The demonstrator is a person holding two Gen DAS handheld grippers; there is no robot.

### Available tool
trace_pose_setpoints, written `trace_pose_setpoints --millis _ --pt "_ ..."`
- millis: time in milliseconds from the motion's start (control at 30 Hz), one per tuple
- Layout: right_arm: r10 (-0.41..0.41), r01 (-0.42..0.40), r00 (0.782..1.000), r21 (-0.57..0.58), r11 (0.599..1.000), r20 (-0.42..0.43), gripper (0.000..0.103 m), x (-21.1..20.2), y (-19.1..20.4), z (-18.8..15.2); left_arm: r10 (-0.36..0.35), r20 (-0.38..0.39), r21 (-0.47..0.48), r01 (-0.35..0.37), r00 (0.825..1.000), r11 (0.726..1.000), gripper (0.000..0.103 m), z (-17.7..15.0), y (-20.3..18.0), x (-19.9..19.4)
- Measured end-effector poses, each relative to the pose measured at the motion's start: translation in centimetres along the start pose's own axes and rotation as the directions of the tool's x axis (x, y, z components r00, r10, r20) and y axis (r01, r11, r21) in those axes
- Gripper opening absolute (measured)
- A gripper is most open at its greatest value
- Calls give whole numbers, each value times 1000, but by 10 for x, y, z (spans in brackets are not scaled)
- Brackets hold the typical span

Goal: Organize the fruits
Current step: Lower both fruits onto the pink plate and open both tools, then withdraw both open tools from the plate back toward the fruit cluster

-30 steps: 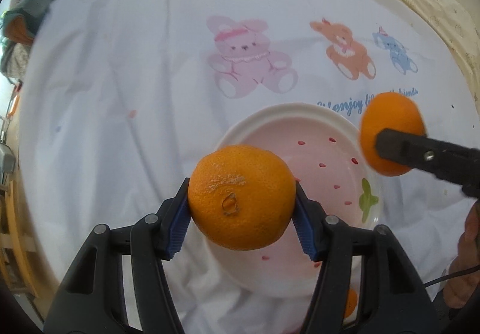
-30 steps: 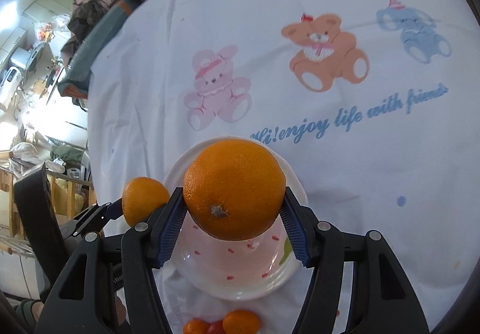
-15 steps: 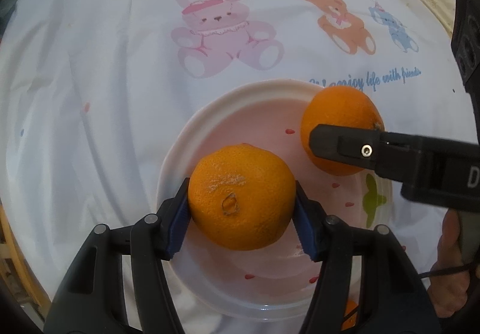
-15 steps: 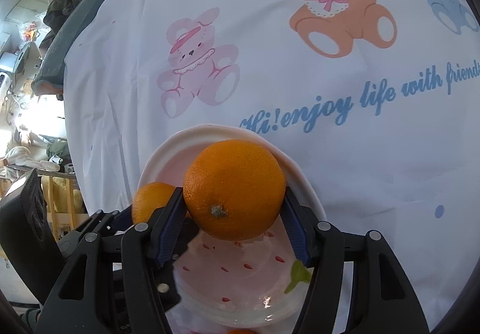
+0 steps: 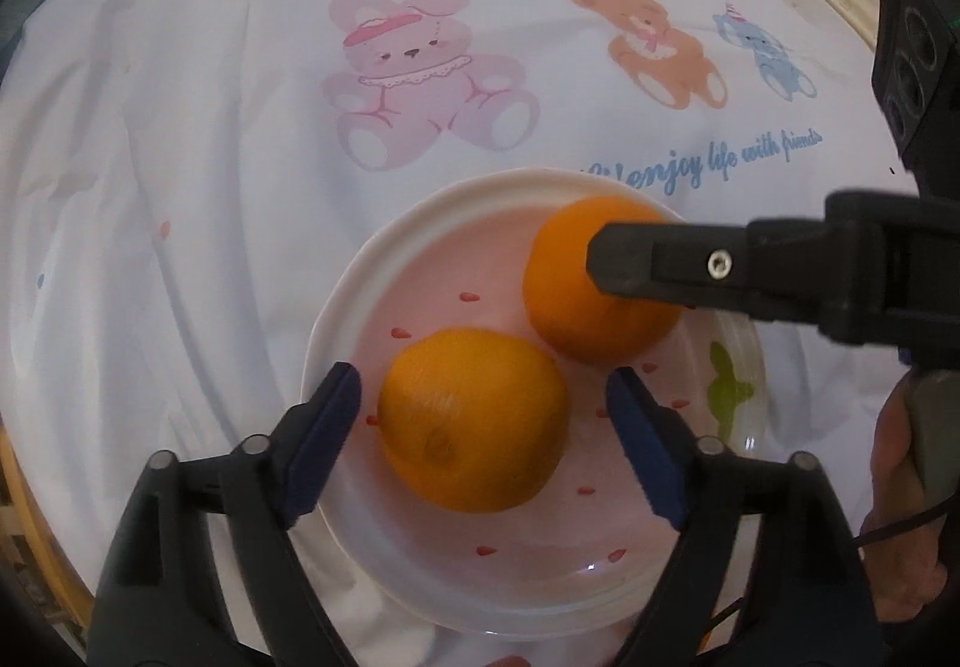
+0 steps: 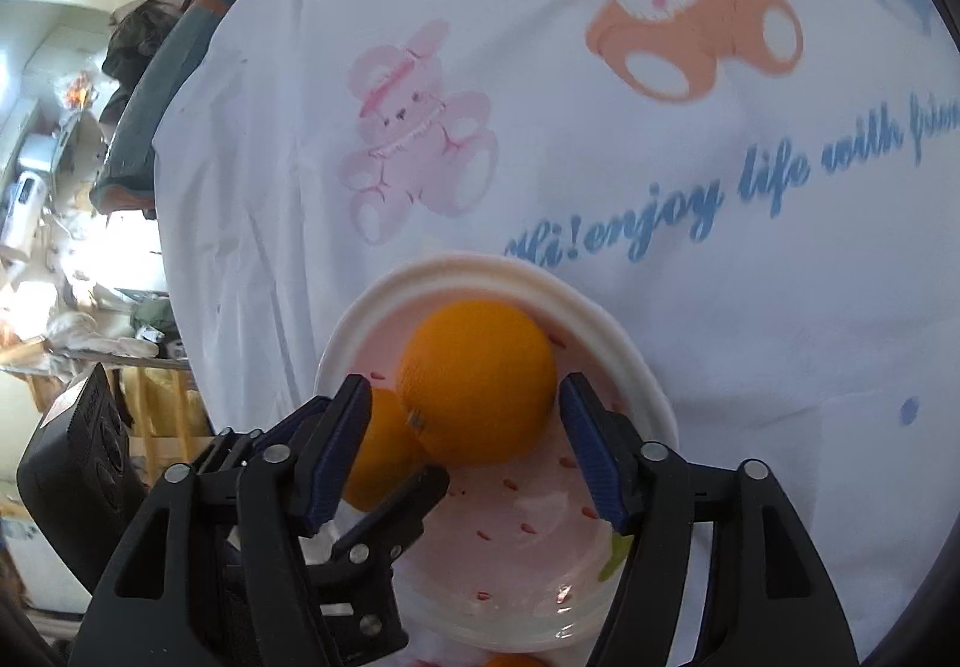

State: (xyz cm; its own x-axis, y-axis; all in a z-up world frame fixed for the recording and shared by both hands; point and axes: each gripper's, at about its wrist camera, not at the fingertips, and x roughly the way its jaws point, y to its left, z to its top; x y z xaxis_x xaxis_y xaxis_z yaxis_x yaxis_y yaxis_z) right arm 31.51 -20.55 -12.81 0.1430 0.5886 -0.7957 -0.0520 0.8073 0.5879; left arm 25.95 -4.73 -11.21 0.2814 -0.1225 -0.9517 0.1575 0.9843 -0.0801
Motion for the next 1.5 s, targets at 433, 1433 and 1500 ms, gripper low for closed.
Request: trace_pose_setpoints --millis 433,1433,1500 --pt "7 -8 1000 5 1000 28 88 -12 2 -1 -4 1 -3 4 1000 1000 84 -4 -4 -8" --pt "-54 89 967 -130 988 250 94 -141 51 -106 80 281 -105 -52 956 993 84 -83 8 -160" --pt "-56 101 961 -157 982 272 94 -152 57 -123 86 297 -106 -57 951 993 84 -94 9 -169"
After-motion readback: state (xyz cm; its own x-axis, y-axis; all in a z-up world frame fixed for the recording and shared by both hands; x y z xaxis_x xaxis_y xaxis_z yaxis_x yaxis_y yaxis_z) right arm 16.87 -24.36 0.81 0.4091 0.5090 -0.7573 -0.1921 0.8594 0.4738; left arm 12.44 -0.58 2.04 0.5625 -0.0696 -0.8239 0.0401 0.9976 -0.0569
